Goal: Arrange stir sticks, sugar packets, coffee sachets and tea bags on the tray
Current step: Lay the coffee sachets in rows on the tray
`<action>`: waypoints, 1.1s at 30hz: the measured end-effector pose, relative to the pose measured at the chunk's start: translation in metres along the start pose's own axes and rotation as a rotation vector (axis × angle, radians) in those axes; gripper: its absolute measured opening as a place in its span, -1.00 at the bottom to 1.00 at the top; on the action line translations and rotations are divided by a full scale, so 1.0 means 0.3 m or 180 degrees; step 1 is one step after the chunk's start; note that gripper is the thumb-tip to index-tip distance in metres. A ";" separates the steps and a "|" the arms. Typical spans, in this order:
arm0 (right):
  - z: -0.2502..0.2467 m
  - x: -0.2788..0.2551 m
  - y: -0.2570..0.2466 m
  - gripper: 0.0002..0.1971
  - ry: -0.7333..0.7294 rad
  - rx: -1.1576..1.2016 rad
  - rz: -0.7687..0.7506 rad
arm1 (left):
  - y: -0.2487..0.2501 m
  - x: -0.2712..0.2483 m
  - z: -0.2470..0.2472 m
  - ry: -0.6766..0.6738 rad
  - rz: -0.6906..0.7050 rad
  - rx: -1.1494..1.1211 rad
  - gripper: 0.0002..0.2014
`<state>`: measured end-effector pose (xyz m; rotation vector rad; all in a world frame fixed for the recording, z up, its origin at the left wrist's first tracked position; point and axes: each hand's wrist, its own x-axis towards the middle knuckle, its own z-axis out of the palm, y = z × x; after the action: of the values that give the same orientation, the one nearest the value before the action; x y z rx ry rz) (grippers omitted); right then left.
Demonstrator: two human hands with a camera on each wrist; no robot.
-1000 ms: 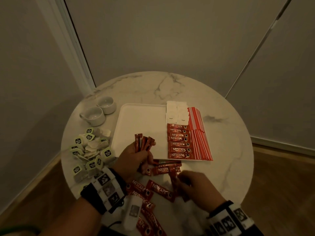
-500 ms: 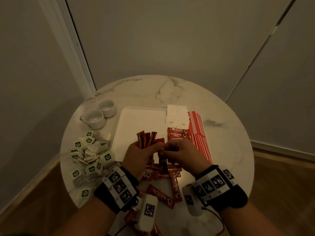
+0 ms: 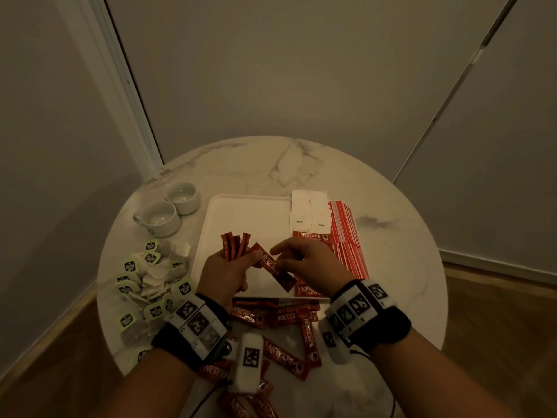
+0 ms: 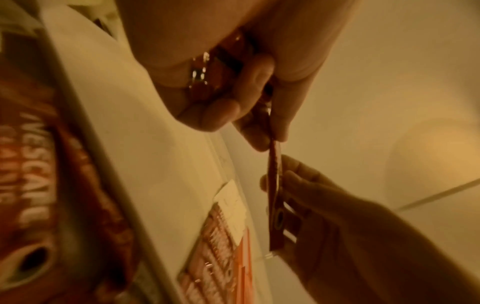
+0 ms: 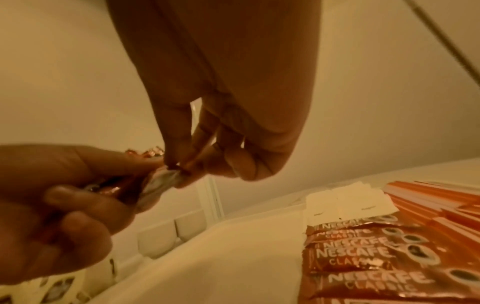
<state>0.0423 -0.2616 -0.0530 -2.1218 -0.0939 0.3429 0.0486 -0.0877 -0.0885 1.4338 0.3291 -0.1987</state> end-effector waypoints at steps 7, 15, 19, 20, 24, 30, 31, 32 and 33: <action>0.056 0.124 0.047 -0.82 -0.0256 -0.0846 0.0246 | -0.051 -0.005 -0.043 0.0343 0.0171 0.0979 -0.83; 0.112 0.183 0.081 -0.78 -0.0718 -0.1343 0.0404 | -0.068 0.008 -0.042 -0.0108 -0.0396 0.0988 -0.79; 0.098 0.183 0.092 -0.79 -0.0702 -0.1407 0.0397 | -0.071 0.015 -0.045 -0.0218 -0.0313 0.1188 -0.67; 0.094 0.183 0.098 -0.80 -0.0705 -0.1438 0.0390 | -0.072 0.015 -0.047 -0.0238 -0.0300 0.1209 -0.66; 0.082 0.172 0.113 -0.81 -0.0858 -0.1553 0.0407 | -0.074 0.008 -0.051 -0.0336 -0.0164 0.1481 -0.86; 0.083 0.167 0.109 -0.83 -0.0979 -0.1669 0.0359 | -0.084 -0.015 -0.061 -0.0468 -0.0113 0.1769 -0.84; 0.084 0.168 0.109 -0.83 -0.0991 -0.1666 0.0364 | -0.087 -0.016 -0.063 -0.0481 -0.0147 0.1747 -0.87; 0.085 0.168 0.109 -0.83 -0.0995 -0.1669 0.0364 | -0.087 -0.017 -0.064 -0.0489 -0.0176 0.1710 -0.88; 0.086 0.169 0.110 -0.83 -0.0991 -0.1679 0.0361 | -0.088 -0.016 -0.064 -0.0490 -0.0218 0.1687 -0.80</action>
<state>0.0815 -0.2483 -0.1041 -2.5813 -0.2698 0.7853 0.0335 -0.0724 -0.1135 1.9173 0.2051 -0.4760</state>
